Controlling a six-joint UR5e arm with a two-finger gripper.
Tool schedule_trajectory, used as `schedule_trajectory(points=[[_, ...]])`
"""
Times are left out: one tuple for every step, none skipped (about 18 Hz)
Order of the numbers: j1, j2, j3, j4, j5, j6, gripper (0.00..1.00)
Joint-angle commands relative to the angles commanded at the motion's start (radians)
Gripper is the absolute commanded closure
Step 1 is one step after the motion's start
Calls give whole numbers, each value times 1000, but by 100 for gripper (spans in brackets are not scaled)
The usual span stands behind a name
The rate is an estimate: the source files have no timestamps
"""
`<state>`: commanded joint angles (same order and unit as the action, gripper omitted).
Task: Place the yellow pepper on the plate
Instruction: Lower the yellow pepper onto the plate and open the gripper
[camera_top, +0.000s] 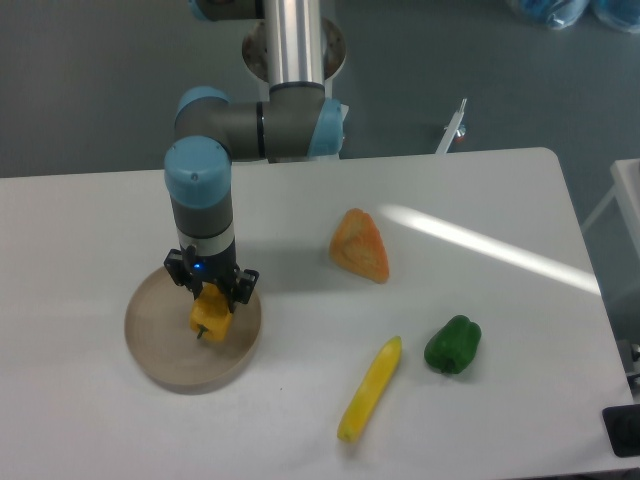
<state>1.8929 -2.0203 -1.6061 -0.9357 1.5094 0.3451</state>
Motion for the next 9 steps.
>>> schedule_trajectory(points=[[-2,0,0,0,0,0,50],[-2,0,0,0,2,3,50],[-2,-2,-2,2,0,3,50],[-2,-2,-2,2,2,3,50],[-2,-3,-2,2,2,2,50],[-2,-2,-2,2,2,2,50],[-3,-2,-2,2,2,3,49],[-3,-3,-2,0,2,5,50],[-3,-9,-2,2,2,5,49]])
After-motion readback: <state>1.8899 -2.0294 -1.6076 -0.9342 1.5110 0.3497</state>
